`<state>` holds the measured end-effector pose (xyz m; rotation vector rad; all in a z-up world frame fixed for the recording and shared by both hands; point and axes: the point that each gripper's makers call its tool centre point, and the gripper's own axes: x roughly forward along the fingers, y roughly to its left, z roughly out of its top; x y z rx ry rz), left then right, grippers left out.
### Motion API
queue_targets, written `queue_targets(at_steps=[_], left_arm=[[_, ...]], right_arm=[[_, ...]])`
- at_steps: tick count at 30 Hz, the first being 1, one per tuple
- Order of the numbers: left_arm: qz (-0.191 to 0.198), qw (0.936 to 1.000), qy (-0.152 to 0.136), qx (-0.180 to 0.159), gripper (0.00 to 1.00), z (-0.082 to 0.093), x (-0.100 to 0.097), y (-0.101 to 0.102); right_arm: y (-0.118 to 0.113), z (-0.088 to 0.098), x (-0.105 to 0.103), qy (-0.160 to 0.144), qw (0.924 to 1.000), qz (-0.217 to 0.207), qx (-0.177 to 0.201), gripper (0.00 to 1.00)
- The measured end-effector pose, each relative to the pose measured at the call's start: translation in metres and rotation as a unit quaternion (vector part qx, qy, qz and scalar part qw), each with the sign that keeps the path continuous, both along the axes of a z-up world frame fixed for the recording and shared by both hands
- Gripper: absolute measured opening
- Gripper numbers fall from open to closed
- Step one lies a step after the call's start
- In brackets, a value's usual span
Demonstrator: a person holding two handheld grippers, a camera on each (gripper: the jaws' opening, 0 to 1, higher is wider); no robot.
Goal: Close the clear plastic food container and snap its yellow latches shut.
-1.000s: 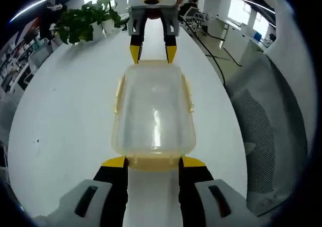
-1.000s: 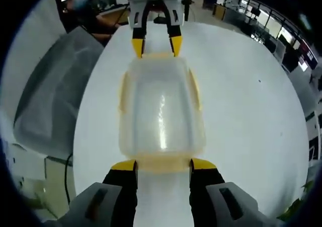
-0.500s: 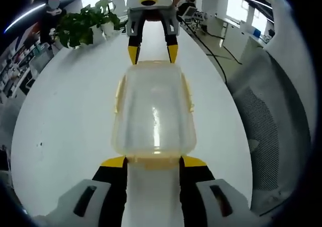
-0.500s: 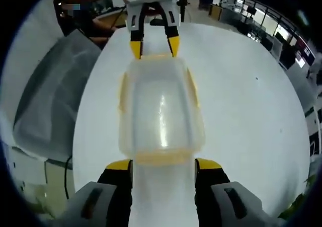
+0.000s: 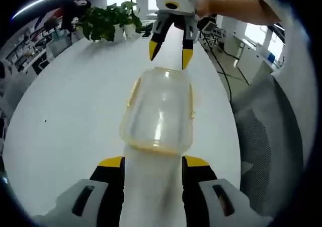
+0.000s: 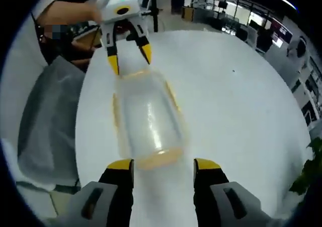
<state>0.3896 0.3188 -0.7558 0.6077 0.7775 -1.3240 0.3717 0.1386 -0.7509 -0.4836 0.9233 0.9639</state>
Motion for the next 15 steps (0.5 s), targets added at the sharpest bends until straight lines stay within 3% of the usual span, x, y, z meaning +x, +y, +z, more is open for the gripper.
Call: queue_targets(at_steps=[1,7,9,10,11,13,14,15], left_arm=[[0.030,0.9995,0.000,0.003,0.44,0.001,0.004,0.002],[0.119,0.9922,0.035,-0.011,0.44,0.003,0.002,-0.006],[0.160,0.9857,0.048,-0.019,0.44,0.002,0.003,-0.010],[0.193,0.9792,0.057,-0.024,0.43,0.002,0.005,-0.011],[0.210,0.9759,0.052,-0.028,0.42,0.002,0.009,-0.011],[0.213,0.9750,0.057,-0.023,0.42,-0.002,0.006,-0.013],[0.223,0.9725,0.064,-0.017,0.42,-0.005,0.004,-0.014],[0.226,0.9719,0.063,-0.016,0.41,-0.006,0.003,-0.014]], right_arm=[[0.001,0.001,0.000,0.002,0.9999,-0.011,0.003,0.45],[0.010,0.006,0.005,0.013,0.9926,-0.117,0.031,0.45],[0.009,0.006,0.008,0.019,0.9857,-0.163,0.039,0.44],[0.009,0.005,0.010,0.020,0.9835,-0.174,0.044,0.44],[0.009,0.003,0.009,0.027,0.9809,-0.187,0.046,0.44],[0.011,-0.001,0.007,0.040,0.9766,-0.205,0.051,0.44],[0.011,-0.004,0.007,0.048,0.9710,-0.228,0.054,0.44],[0.008,-0.006,0.008,0.044,0.9708,-0.231,0.046,0.44]])
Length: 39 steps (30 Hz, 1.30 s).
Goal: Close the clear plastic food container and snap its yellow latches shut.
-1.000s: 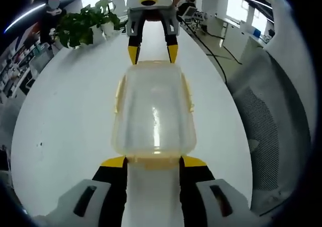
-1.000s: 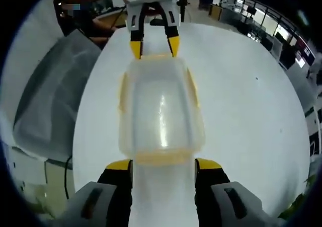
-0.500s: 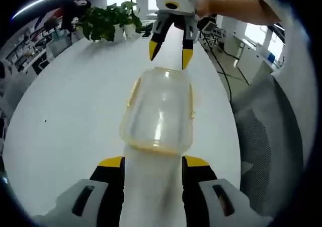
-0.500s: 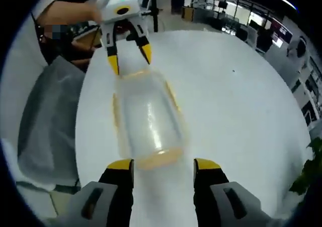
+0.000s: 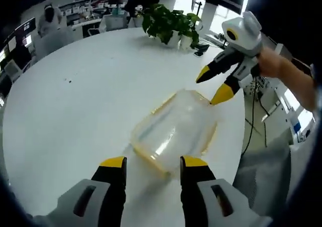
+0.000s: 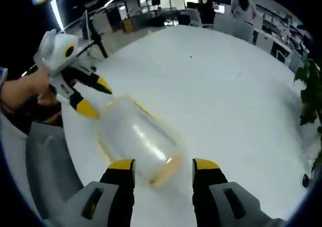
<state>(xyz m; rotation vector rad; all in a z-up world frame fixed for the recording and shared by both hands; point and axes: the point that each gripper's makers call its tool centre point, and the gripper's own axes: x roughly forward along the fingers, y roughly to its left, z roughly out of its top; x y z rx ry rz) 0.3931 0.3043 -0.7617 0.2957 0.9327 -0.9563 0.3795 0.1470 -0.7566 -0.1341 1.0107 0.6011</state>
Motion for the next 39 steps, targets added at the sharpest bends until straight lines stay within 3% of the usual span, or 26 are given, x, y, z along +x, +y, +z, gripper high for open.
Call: queue_targets(at_steps=[5,8,11,14,17,24,26,31,32,33,39], left_arm=[[0.037,0.9992,0.014,0.001,0.41,-0.004,-0.003,-0.003],[0.058,0.9976,0.034,-0.018,0.41,-0.006,-0.004,-0.008],[0.063,0.9968,0.045,-0.020,0.40,-0.008,-0.004,-0.009],[0.064,0.9964,0.051,-0.023,0.39,-0.008,-0.004,-0.011],[0.065,0.9959,0.057,-0.026,0.38,-0.009,-0.005,-0.011],[0.073,0.9953,0.059,-0.025,0.35,-0.009,-0.007,-0.012],[0.079,0.9950,0.058,-0.022,0.34,-0.009,-0.008,-0.013],[0.100,0.9923,0.069,-0.023,0.29,-0.011,-0.010,-0.012],[0.077,0.9933,0.079,-0.034,0.27,-0.009,-0.013,-0.017],[0.116,0.9876,0.101,-0.033,0.26,-0.008,-0.012,-0.011],[0.102,0.9897,0.090,-0.044,0.27,-0.008,-0.010,-0.009]], right_arm=[[-0.003,-0.009,-0.001,0.021,0.9988,-0.042,0.015,0.44],[-0.003,-0.014,-0.003,0.034,0.9977,-0.055,0.019,0.43],[0.000,-0.015,-0.002,0.042,0.9958,-0.071,0.040,0.42],[0.000,-0.016,-0.003,0.044,0.9963,-0.064,0.037,0.42],[0.006,-0.017,-0.005,0.065,0.9939,-0.068,0.058,0.37],[0.010,-0.019,-0.004,0.066,0.9938,-0.064,0.062,0.36],[0.011,-0.021,-0.007,0.093,0.9872,-0.087,0.096,0.34],[0.013,-0.018,-0.003,0.071,0.9913,-0.078,0.079,0.31],[0.014,-0.018,-0.004,0.072,0.9911,-0.081,0.078,0.31],[0.016,-0.019,-0.003,0.069,0.9913,-0.083,0.075,0.32],[0.014,-0.020,-0.006,0.069,0.9906,-0.088,0.079,0.32]])
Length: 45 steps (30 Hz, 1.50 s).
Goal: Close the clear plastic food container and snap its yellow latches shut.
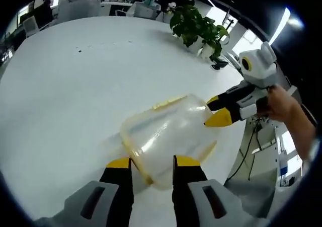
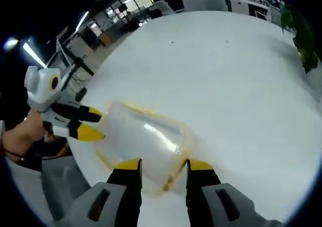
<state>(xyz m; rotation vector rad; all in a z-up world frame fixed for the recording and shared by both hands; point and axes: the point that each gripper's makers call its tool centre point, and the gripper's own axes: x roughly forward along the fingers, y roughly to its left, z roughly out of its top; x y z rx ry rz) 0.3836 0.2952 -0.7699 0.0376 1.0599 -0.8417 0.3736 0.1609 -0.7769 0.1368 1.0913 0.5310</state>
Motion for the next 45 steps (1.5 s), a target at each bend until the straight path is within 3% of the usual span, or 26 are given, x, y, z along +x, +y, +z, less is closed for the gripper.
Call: queue_targets(at_steps=[18,21,23,26,31,34,45], left_arm=[[0.004,1.0000,-0.002,-0.007,0.31,-0.001,0.006,-0.002],[-0.010,0.9997,-0.021,-0.006,0.33,0.000,0.007,-0.004],[-0.011,0.9998,-0.016,-0.010,0.34,0.000,0.007,-0.003],[-0.011,0.9998,-0.006,-0.013,0.35,-0.001,0.007,-0.002],[-0.017,0.9997,-0.007,-0.017,0.41,0.003,0.005,-0.002],[-0.021,0.9996,-0.019,-0.007,0.41,0.002,0.007,0.002],[-0.054,0.9971,-0.052,0.007,0.40,0.014,0.008,0.006]], right_arm=[[-0.003,0.001,-0.001,-0.007,0.9999,0.001,0.009,0.34],[-0.001,0.004,0.000,-0.011,0.9999,0.006,0.001,0.35],[-0.001,0.005,-0.003,-0.017,0.9984,0.049,-0.025,0.36],[-0.002,0.004,-0.001,-0.013,0.9991,0.036,-0.018,0.35],[-0.003,0.011,0.000,-0.025,0.9975,0.057,-0.035,0.38],[-0.002,0.012,-0.002,-0.024,0.9962,0.071,-0.043,0.41],[-0.004,0.017,-0.002,-0.036,0.9912,0.107,-0.069,0.39]])
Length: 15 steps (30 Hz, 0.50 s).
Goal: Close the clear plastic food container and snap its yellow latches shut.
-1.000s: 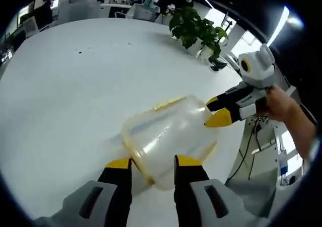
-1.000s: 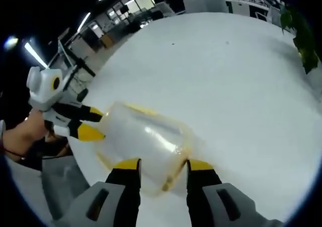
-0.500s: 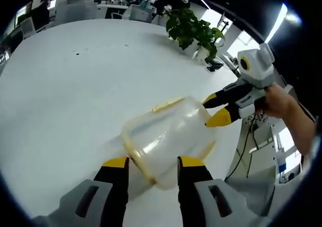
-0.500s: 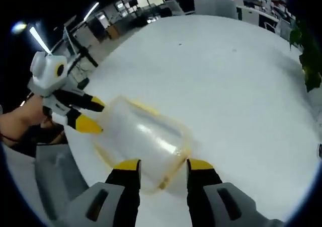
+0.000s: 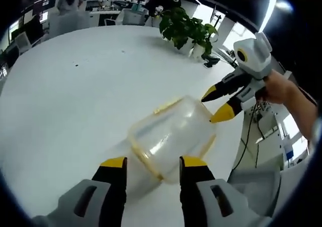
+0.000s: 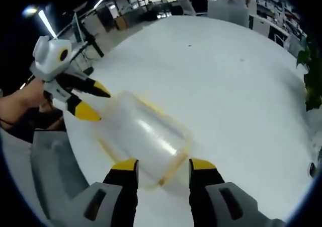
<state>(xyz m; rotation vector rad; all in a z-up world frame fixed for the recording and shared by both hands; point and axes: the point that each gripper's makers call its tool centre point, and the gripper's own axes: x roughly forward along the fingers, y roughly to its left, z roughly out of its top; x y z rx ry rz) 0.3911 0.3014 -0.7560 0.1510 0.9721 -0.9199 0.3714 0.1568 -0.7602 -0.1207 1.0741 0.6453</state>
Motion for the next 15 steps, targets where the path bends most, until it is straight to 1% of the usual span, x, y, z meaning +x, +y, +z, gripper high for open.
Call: queue_targets(at_steps=[1,2,5,7,8,10,13,15], left_arm=[[-0.014,0.9997,-0.012,0.013,0.40,0.000,0.001,0.003],[-0.016,0.9996,-0.014,0.016,0.40,0.000,0.001,0.003],[-0.028,0.9993,-0.019,0.014,0.39,0.003,0.000,0.003],[-0.036,0.9989,-0.026,0.018,0.39,0.005,0.000,0.004],[-0.042,0.9982,-0.035,0.025,0.39,0.005,0.001,0.005],[-0.055,0.9956,-0.065,0.039,0.36,0.008,0.006,0.007],[-0.067,0.9952,-0.064,0.031,0.35,0.010,0.003,0.004],[-0.081,0.9937,-0.069,0.035,0.35,0.010,0.002,0.002]], right_arm=[[-0.001,0.000,0.000,-0.002,0.9999,0.007,-0.008,0.38],[-0.001,0.000,0.000,-0.002,0.9999,0.009,-0.011,0.38],[-0.002,0.002,0.002,0.000,1.0000,0.003,-0.003,0.37],[-0.003,0.003,0.001,0.001,0.9998,0.014,-0.011,0.36],[-0.004,0.003,0.001,-0.001,0.9996,0.022,-0.015,0.36],[-0.004,0.004,0.001,-0.003,0.9995,0.028,-0.016,0.37],[-0.004,0.006,0.002,-0.012,0.9985,0.047,-0.026,0.37],[-0.005,0.006,0.003,-0.015,0.9977,0.058,-0.032,0.37]])
